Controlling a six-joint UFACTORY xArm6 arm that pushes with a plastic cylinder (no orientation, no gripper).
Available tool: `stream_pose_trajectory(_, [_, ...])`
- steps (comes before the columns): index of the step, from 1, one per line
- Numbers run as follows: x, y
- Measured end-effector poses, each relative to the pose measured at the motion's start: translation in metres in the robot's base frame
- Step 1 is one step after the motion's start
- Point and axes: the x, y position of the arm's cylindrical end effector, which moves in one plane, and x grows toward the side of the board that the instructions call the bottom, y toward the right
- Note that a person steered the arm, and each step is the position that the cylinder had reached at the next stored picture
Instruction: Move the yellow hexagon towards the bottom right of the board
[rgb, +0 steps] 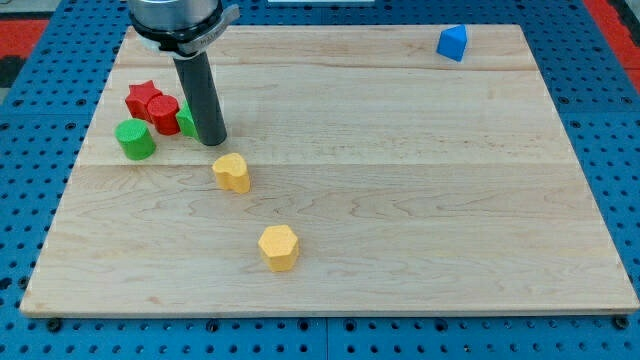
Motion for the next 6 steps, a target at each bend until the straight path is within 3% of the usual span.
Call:
stream_pose_trajectory(1, [0.04,0.003])
stream_pose_trajectory(3, [0.085,0.124])
stream_pose_trajectory(4, [0.09,0.014])
stream_pose_trajectory(5, [0.138,0.025])
stream_pose_trajectory(6, [0.159,0.122])
